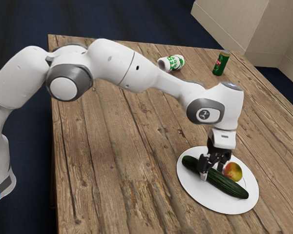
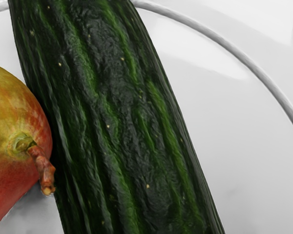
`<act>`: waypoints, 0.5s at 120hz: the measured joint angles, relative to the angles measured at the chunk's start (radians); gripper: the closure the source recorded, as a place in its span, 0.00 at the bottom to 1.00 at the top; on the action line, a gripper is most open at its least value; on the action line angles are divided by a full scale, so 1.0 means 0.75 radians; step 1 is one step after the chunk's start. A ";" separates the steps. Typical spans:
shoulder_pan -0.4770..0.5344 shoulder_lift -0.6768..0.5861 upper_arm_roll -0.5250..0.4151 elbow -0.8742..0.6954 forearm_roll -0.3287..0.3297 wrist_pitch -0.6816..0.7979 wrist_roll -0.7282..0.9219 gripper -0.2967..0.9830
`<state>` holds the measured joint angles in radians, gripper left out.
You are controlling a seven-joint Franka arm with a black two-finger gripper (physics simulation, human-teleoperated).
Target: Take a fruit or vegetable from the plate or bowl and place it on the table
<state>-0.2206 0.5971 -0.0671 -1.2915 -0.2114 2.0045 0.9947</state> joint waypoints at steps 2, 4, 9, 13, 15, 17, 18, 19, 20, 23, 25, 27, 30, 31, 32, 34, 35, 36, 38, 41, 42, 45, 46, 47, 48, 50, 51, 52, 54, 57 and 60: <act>0.000 0.002 -0.001 0.000 -0.001 0.004 0.003 0.24; 0.001 0.003 -0.002 0.000 -0.004 0.008 0.005 0.25; 0.002 0.005 -0.003 0.000 -0.019 0.017 0.012 0.30; 0.003 0.006 -0.002 0.000 -0.040 0.024 0.016 0.35; 0.003 0.006 -0.001 0.000 -0.053 0.028 0.018 0.38; 0.003 0.006 0.001 -0.001 -0.065 0.031 0.020 0.40; 0.003 0.005 0.001 -0.001 -0.071 0.032 0.021 0.42; 0.003 0.005 0.002 -0.001 -0.078 0.033 0.022 0.43; 0.004 0.005 0.003 -0.001 -0.083 0.035 0.022 0.44; 0.004 0.004 0.004 -0.002 -0.098 0.039 0.024 0.48; 0.004 0.004 0.004 -0.002 -0.106 0.041 0.025 0.50; 0.004 0.005 0.005 -0.002 -0.113 0.043 0.026 0.52; 0.003 0.006 0.005 -0.003 -0.122 0.047 0.027 0.55; 0.003 0.007 0.005 -0.003 -0.125 0.048 0.027 0.56; 0.003 0.007 0.005 -0.003 -0.127 0.049 0.028 0.57; 0.003 0.009 0.005 -0.003 -0.131 0.051 0.028 0.58; 0.003 0.009 0.005 -0.004 -0.133 0.052 0.028 0.58; 0.002 0.009 0.005 -0.004 -0.135 0.053 0.029 0.58; 0.002 0.009 0.005 -0.004 -0.139 0.055 0.029 0.58; 0.003 0.008 0.005 -0.004 -0.143 0.058 0.029 0.58; 0.004 0.007 0.005 -0.005 -0.144 0.059 0.029 0.58; 0.007 -0.001 0.006 -0.011 -0.151 0.061 0.030 0.59; 0.007 -0.007 0.008 -0.014 -0.154 0.062 0.030 0.59; 0.005 -0.015 0.011 -0.019 -0.156 0.062 0.030 0.59; 0.005 -0.021 0.015 -0.023 -0.158 0.063 0.030 0.59; -0.004 -0.042 0.033 -0.040 -0.165 0.064 0.030 0.59; -0.014 -0.056 0.051 -0.052 -0.170 0.065 0.030 0.59; -0.023 -0.069 0.067 -0.063 -0.176 0.065 0.030 0.59; -0.044 -0.095 0.104 -0.085 -0.188 0.066 0.030 0.58; -0.073 -0.134 0.158 -0.120 -0.208 0.067 0.030 0.59; -0.095 -0.178 0.197 -0.156 -0.225 0.068 0.030 0.59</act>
<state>-0.2916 0.4635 0.0808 -1.4088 -0.3802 2.0558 1.0169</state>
